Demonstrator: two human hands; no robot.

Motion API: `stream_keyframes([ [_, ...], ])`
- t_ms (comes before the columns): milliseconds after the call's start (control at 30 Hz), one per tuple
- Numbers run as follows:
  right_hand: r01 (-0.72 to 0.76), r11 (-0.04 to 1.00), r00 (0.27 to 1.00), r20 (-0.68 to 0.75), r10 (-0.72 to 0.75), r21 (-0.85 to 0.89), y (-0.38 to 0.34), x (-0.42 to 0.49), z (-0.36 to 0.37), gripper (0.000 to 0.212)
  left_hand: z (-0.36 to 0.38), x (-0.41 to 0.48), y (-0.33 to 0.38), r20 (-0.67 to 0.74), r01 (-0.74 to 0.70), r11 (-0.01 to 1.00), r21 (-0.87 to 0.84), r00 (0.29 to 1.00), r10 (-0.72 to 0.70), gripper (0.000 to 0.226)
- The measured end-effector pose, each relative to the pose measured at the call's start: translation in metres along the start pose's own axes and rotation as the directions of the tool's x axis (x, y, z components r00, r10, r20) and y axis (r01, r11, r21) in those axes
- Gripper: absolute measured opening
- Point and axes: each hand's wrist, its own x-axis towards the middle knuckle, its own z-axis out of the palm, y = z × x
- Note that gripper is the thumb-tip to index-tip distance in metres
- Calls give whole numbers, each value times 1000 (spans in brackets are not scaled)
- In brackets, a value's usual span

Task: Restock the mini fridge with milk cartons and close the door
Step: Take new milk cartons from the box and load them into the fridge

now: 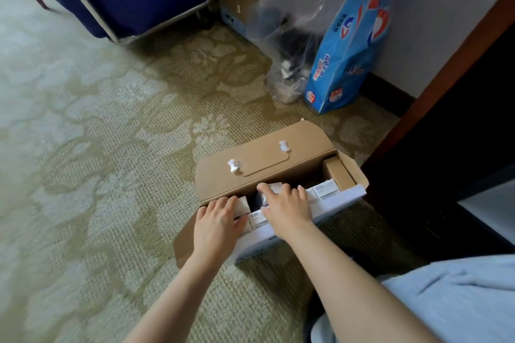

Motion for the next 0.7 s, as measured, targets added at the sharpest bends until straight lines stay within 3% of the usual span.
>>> stream_keyframes([
  [133, -23, 998, 999, -34, 25, 54, 9, 7, 1, 53, 2, 16, -2, 34, 32, 999, -41, 999, -30, 38],
  [300, -45, 996, 997, -67, 50, 74, 11, 9, 5, 55, 1, 29, -8, 23, -83, 994, 66, 996, 81, 32],
  [400, -132, 981, 985, -97, 146, 139, 10, 13, 5, 61, 4, 28, -10, 35, -139, 984, 110, 990, 136, 27],
  [533, -242, 959, 966, -58, 253, 150, 7, 20, 6, 70, 11, 27, -10, -43, -167, 970, 174, 983, 177, 27],
  [633, -248, 956, 964, -55, 259, 154, 5, 23, 7, 66, 14, 23, -13, -101, -198, 954, 227, 969, 225, 25],
  [700, -235, 956, 966, -63, 249, 175, 5, 24, 6, 61, 15, 21, -14, -120, -191, 954, 230, 967, 223, 36],
])
